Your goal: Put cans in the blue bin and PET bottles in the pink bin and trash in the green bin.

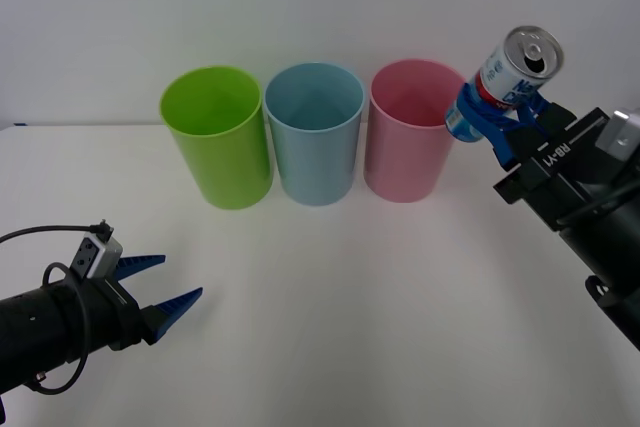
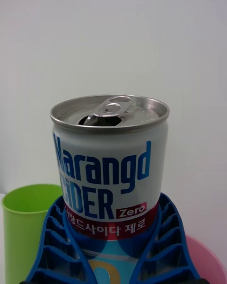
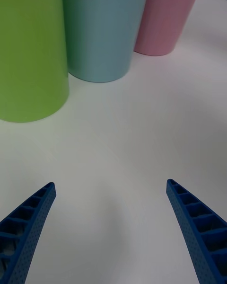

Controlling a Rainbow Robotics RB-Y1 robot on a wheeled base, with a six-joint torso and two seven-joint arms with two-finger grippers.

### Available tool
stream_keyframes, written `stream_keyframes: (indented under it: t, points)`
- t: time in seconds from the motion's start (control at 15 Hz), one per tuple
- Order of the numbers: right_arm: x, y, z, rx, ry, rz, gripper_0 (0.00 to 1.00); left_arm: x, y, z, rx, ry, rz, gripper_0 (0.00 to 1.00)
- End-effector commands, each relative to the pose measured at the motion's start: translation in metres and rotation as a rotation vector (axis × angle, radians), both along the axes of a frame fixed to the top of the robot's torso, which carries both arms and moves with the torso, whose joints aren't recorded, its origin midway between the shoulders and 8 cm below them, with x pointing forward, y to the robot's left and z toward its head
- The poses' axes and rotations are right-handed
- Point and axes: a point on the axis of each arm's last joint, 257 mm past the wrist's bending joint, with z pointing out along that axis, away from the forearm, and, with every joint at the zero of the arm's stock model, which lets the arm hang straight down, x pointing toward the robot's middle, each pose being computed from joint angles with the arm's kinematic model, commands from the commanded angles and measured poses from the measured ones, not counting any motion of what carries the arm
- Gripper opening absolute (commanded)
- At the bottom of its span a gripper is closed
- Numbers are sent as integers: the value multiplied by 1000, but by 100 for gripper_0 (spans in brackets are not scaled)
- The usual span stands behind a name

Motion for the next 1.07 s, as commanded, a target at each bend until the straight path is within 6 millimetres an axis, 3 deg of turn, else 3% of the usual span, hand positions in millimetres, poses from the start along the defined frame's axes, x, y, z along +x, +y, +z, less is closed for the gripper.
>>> stream_keyframes:
  t: [0.07,0.73,1.07]
  points:
    - [25,28,13,14,30,8,0,0,0,0,0,0,0,79]
    - [129,115,12,-51,117,45,0,0,0,0,0,0,0,79]
    - [159,146,-2,-109,174,49,0,0,0,0,0,0,0,79]
